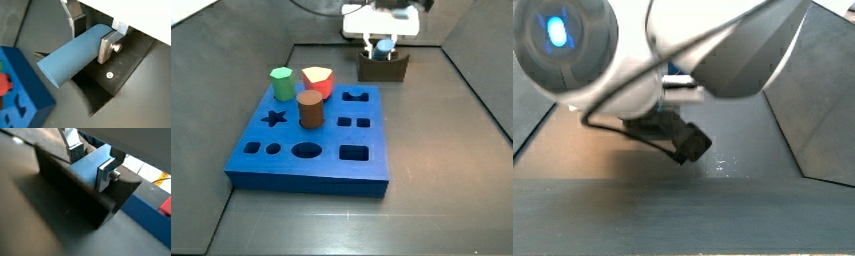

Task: Pick up the oval object. Move up. Place the oval object on the fixture. Regrasp the oval object. Move to above the board. Insert the oval object.
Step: Place the oval object on the fixture, then regrasp the oval object.

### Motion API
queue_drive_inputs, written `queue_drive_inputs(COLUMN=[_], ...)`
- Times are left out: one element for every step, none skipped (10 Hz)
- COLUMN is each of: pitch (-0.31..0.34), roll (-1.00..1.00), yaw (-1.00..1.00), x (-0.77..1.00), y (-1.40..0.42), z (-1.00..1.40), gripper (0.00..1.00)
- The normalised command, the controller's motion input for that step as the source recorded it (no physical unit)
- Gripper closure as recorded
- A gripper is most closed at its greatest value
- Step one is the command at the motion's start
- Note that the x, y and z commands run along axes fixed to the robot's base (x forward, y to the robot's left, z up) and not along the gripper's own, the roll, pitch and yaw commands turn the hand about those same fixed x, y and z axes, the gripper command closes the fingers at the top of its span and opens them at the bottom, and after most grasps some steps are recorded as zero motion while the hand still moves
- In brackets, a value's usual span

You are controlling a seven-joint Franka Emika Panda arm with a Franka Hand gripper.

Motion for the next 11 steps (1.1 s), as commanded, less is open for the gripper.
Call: queue_drive_inputs(pitch=[-0.017, 0.000, -0.062, -0.058, -0.045, -0.032, -0.017, 0.004, 0.033, 0.054, 0.066], roll=[-0.14, 0.00, -0.03, -0.03, -0.01, 0.03, 0.05, 0.05, 0.05, 0.05, 0.04], yaw=[-0.07, 0.00, -0.04, -0.04, -0.01, 0.01, 0.03, 0.04, 0.04, 0.03, 0.03], x=[0.10, 0.00, 0.00, -0.01, -0.02, -0.03, -0.04, -0.05, -0.04, -0.03, -0.03], y=[0.06, 0.00, 0.00, 0.00, 0.01, -0.01, -0.01, 0.00, 0.00, 0.00, 0.00], z=[-0.22, 0.00, 1.00, 1.00, 1.00, 1.00, 1.00, 0.92, 0.70, 0.53, 0.42], gripper=[1.00, 0.00, 0.00, 0.00, 0.00, 0.00, 0.00, 0.00, 0.00, 0.00, 0.00])
